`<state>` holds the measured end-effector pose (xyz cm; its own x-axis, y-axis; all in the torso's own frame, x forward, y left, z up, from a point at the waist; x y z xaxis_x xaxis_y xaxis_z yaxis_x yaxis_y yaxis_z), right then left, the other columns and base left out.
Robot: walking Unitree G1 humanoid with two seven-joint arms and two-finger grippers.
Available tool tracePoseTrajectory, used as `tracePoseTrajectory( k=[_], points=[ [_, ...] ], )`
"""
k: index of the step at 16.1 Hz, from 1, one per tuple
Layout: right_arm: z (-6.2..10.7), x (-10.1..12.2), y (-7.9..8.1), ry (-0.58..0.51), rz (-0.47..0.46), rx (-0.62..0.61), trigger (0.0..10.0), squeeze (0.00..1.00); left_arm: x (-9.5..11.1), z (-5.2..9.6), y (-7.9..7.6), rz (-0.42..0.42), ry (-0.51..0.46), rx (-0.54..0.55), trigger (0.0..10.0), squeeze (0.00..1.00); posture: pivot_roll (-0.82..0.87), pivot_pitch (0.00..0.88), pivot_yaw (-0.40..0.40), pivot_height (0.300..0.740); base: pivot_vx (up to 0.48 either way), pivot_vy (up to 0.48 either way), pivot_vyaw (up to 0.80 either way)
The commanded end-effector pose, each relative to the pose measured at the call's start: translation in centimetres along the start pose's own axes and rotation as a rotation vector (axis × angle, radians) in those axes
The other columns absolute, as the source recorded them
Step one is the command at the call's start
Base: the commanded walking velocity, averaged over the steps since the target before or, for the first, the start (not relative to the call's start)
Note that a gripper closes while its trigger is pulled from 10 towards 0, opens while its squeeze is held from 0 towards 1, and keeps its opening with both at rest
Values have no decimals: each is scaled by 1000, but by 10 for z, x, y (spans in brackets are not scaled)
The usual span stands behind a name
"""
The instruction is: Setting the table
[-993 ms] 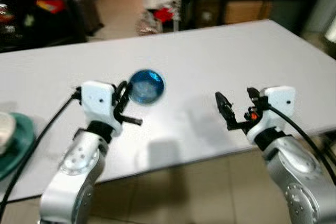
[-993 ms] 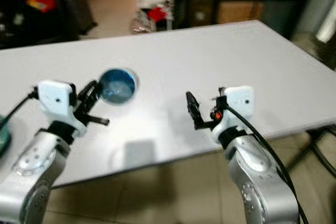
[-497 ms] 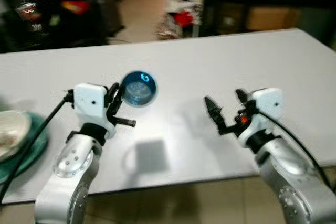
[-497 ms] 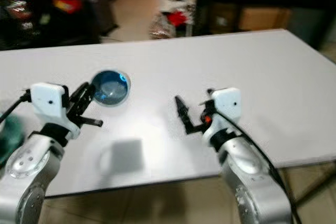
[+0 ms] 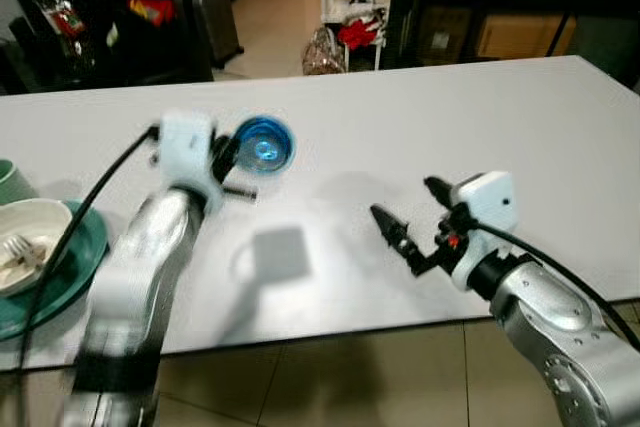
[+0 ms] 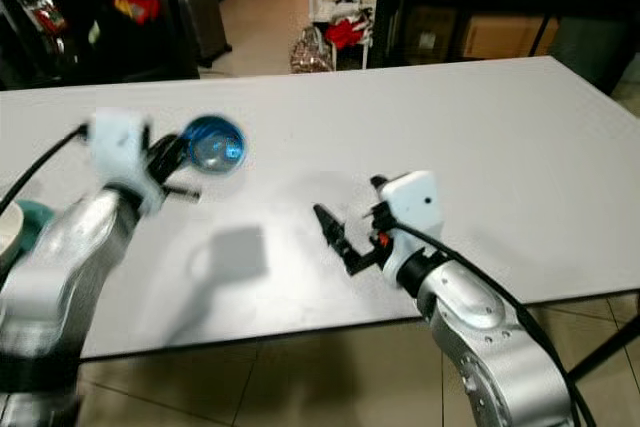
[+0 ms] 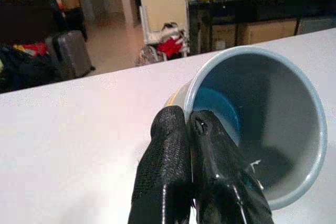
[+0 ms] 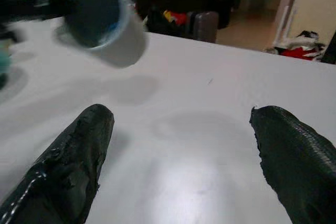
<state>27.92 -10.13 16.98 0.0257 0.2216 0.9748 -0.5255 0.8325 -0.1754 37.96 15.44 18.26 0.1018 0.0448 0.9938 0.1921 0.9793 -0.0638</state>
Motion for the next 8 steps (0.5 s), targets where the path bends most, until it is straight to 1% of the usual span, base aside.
tracePoseTrajectory(
  k=[1,2,4,5,6,7,8],
  points=[
    [2,-1,2,14,4,15,10000,0,-7,-11,4,5,64,-16,10000,0,-111,0,77,740,0,0,0],
    [3,-6,1,41,12,3,10000,0,-10,-24,3,-1,126,-52,10000,0,-118,0,85,740,0,0,0],
    [7,-9,4,70,8,20,10000,0,-12,-45,0,14,224,-128,10000,0,-131,4,107,740,0,0,0],
    [8,-9,4,77,6,27,10000,0,-13,-49,-2,18,250,-145,10000,0,-131,4,107,740,0,0,0],
    [12,-6,5,85,9,42,10000,0,-12,-62,3,83,328,-129,10000,0,-145,19,128,740,0,0,0],
    [13,-5,5,85,10,46,10000,0,-10,-65,4,105,341,-120,10000,0,-148,23,132,740,0,0,0],
    [15,-4,6,86,9,54,10000,0,-8,-68,7,152,356,-107,10000,0,-151,29,136,740,0,0,0]
  ],
)
Point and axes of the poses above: a point about 5 cm out from each wrist's last joint towards the gripper, its own z axis pointing back from the gripper into the wrist, its own x axis along the axis of the wrist's last joint, y = z × x, the point moved 6 cm from there along -z, pointing out of the wrist towards the gripper, and after that the axes turned 7 degrees about z, right-handed, at the moved point
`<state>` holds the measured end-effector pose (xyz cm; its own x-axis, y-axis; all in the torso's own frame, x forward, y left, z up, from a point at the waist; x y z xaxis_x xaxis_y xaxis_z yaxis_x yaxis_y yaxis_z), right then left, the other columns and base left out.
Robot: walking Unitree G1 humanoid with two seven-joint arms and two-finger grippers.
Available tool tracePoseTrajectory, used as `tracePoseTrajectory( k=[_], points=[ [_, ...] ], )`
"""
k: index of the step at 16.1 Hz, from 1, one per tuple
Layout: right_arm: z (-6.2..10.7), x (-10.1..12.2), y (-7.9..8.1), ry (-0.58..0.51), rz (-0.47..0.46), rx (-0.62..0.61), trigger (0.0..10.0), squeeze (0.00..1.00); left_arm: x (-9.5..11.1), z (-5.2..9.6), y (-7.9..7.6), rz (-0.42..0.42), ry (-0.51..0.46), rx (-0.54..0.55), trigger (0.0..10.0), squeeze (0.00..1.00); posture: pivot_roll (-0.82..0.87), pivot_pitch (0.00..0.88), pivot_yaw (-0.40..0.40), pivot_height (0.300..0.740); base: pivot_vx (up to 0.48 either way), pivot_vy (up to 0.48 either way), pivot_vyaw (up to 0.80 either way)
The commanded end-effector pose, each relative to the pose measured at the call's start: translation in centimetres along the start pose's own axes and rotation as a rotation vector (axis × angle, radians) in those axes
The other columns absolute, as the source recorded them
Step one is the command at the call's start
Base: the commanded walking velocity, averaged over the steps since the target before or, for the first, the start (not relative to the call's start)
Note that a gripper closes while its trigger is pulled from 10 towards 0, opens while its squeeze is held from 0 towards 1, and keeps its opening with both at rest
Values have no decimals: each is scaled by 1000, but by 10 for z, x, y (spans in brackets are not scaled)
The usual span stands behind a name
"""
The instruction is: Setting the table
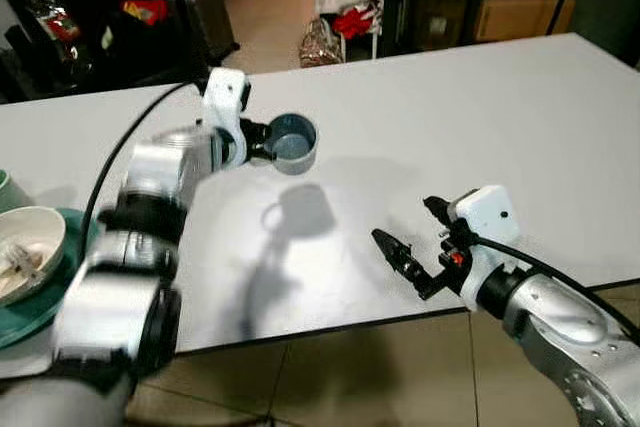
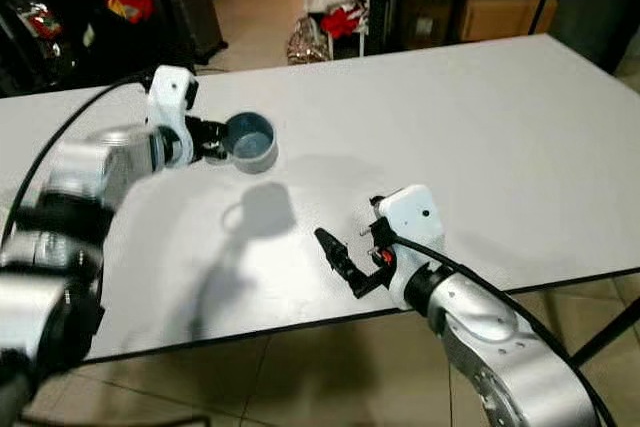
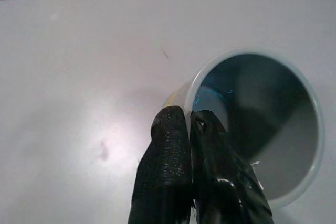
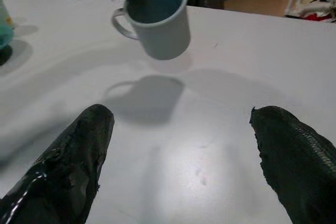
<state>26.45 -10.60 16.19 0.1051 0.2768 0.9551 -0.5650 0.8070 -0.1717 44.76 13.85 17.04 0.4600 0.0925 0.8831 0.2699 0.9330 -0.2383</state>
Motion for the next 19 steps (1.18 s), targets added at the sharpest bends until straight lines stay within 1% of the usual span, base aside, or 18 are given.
tracePoseTrajectory(
  k=[1,2,3,4,5,9,12,13,14,17,19],
  points=[
    [3,6,3,-10,2,26,10000,0,1,1,10,88,22,24,10000,0,-154,33,137,740,0,0,0],
    [5,8,9,-7,0,57,10000,0,2,1,10,133,46,20,10000,0,-155,38,136,740,0,0,0],
    [6,8,12,-4,1,74,10000,0,1,0,11,125,61,24,10000,0,-155,40,136,740,0,0,0],
    [7,8,17,4,-3,103,10000,0,-3,0,16,103,92,49,10000,0,-152,39,136,740,0,0,0],
    [7,6,21,17,-8,125,10000,0,-5,0,23,116,100,90,10000,0,-153,39,137,740,0,0,0],
    [8,6,31,36,-17,173,10000,0,-9,1,32,165,111,124,10000,0,-159,38,138,740,0,0,0],
    [8,8,32,34,-2,179,10000,0,-9,1,34,173,107,141,10000,0,-164,39,142,740,0,0,0],
    [8,8,32,36,-3,179,10000,0,-9,1,36,176,103,151,10000,549,-165,37,145,740,0,0,0],
    [8,9,33,35,-1,180,10000,0,-8,1,37,178,93,155,10000,1000,-167,37,148,740,0,0,0],
    [7,10,33,30,-1,175,10000,0,-2,1,39,196,43,154,10000,1000,-171,29,153,740,0,0,0],
    [6,10,33,29,1,168,10000,0,10,5,46,158,-9,157,10000,1000,-177,15,160,740,0,0,0]
  ],
)
Point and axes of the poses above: a point about 5 cm out from each wrist's last joint towards the gripper, its own z axis pointing back from the gripper into the wrist, its own x axis along the axis of the wrist's last joint, y = z × x, the point moved 6 cm from there along -z, pointing out of the wrist towards the gripper, and after that the axes turned 7 degrees about z, right-handed, at the moved point
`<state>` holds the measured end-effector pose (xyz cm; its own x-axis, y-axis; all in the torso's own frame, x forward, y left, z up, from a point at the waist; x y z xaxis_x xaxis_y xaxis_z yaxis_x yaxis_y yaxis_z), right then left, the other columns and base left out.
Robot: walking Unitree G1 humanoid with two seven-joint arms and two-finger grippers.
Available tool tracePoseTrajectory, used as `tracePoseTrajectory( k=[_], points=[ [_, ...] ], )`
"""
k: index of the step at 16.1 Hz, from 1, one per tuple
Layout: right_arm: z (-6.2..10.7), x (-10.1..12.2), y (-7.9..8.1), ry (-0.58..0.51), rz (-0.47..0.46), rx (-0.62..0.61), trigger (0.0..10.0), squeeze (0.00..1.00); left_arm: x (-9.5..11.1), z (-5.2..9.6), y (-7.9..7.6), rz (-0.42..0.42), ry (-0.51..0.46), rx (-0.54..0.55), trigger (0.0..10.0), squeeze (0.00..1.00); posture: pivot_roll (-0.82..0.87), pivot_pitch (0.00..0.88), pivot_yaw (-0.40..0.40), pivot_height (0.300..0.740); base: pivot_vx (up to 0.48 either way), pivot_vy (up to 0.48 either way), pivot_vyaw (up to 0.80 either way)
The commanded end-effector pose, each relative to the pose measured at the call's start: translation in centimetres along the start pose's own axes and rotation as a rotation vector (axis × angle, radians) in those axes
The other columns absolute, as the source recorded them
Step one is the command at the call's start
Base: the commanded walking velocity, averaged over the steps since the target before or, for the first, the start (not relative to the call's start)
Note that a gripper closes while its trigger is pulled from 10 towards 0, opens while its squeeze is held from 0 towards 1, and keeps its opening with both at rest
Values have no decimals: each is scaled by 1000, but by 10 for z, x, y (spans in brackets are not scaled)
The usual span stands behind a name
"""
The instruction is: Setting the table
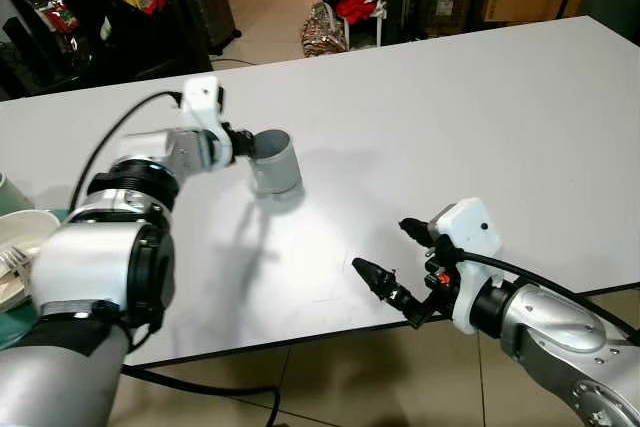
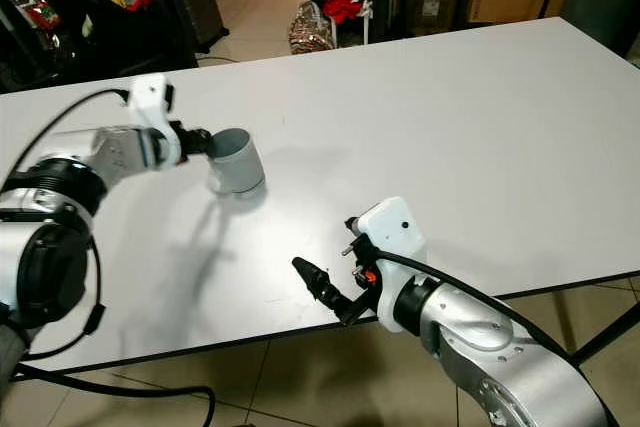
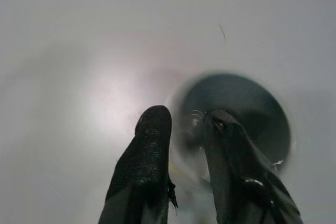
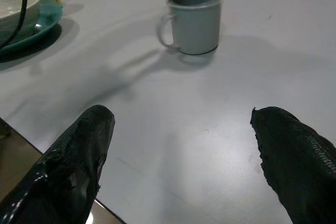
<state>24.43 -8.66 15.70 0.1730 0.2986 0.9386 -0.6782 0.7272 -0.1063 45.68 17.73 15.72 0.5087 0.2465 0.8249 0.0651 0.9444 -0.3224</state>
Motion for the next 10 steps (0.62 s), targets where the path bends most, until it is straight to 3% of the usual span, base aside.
tracePoseTrajectory(
  k=[1,2,6,8,10],
  points=[
    [1,12,5,-44,25,10,10000,0,24,8,3,-18,-76,-15,10000,239,-177,5,162,740,0,0,0],
    [1,13,4,-53,17,4,10000,0,30,11,7,-21,-98,-31,10000,0,-171,0,163,740,0,0,0],
    [-5,17,0,-108,-35,-63,10000,0,44,30,17,-69,-278,-103,10000,0,-170,0,171,740,0,0,0],
    [-6,19,-10,-149,-37,-155,10000,0,33,48,12,-117,-371,-122,10000,0,-171,0,173,740,0,0,0],
    [-5,16,-28,-171,-16,-304,10000,0,8,75,4,-203,-448,-76,10000,0,-174,0,175,740,0,0,0]
  ],
)
Point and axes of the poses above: a point about 5 cm out from each wrist's last joint towards the gripper, its own z axis pointing back from the gripper into the wrist, its own x axis along the axis of the wrist's last joint, y = z × x, the point moved 6 cm from there along -z, pointing out of the wrist towards the gripper, and after that the axes turned 7 degrees about z, right-handed, at the moved point
